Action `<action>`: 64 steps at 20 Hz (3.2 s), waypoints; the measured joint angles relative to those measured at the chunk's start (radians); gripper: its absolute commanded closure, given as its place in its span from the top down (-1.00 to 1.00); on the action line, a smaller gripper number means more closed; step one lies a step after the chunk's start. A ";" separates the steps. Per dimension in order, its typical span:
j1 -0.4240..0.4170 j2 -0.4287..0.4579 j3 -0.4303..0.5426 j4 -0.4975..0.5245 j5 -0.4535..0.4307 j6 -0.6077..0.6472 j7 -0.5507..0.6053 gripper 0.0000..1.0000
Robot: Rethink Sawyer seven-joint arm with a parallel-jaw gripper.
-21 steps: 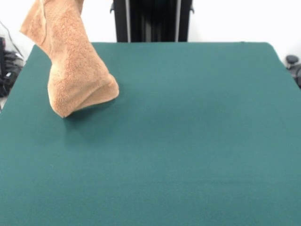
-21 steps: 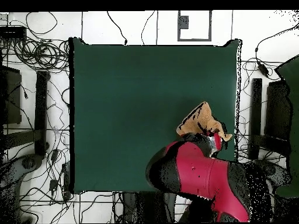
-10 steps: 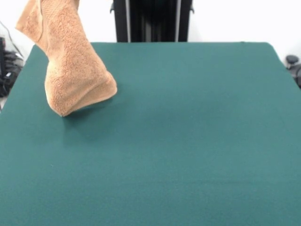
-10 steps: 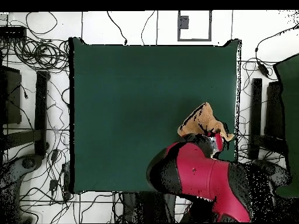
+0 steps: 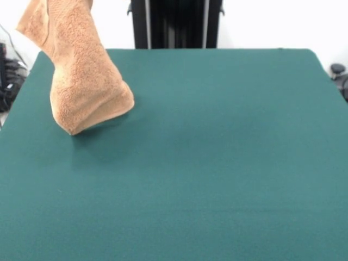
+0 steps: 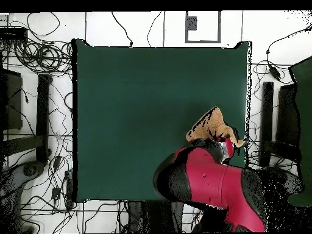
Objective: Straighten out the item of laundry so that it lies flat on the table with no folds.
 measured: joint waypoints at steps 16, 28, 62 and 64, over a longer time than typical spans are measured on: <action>-0.033 -0.082 0.022 -0.022 -0.022 0.132 0.000 -1.00; -0.040 -0.123 0.051 -0.027 -0.040 0.192 0.000 -1.00; -0.032 -0.035 0.084 -0.029 -0.079 0.319 0.000 -1.00; -0.026 -0.031 0.084 -0.029 -0.079 0.319 0.000 -1.00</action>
